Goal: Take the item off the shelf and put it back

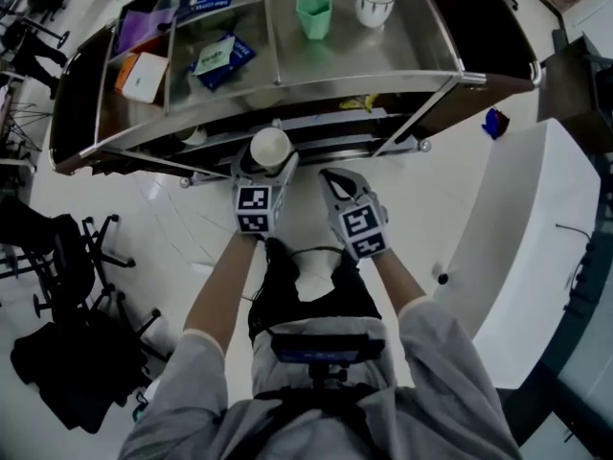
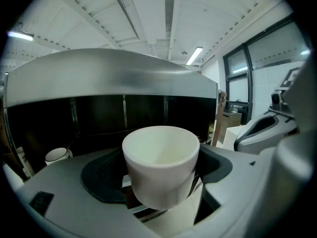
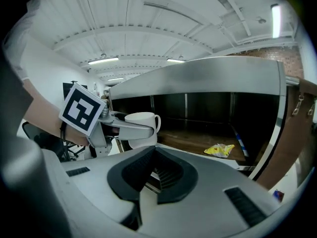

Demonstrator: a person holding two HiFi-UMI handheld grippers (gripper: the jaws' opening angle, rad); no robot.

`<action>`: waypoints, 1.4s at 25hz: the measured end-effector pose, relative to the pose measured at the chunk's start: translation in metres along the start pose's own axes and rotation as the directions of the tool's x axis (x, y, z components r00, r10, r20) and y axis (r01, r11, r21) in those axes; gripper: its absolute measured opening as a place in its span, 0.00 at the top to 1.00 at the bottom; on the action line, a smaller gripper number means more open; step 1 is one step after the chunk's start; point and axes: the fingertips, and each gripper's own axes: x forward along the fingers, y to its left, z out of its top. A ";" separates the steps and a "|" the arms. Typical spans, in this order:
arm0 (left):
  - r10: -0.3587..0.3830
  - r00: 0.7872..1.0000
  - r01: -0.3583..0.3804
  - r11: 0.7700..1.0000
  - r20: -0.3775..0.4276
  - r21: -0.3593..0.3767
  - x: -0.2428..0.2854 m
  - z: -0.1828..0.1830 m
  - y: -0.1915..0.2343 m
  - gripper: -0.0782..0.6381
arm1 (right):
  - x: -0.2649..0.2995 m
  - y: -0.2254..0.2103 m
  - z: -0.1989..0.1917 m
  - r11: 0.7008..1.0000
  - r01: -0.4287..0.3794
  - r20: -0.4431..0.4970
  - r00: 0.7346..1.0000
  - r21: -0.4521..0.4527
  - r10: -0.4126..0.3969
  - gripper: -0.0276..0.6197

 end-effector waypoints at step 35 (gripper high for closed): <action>-0.012 0.997 0.009 0.999 0.075 0.048 0.152 -0.020 0.025 0.29 | 0.061 -0.054 -0.043 0.997 0.048 0.016 0.999 0.058 -0.049 0.94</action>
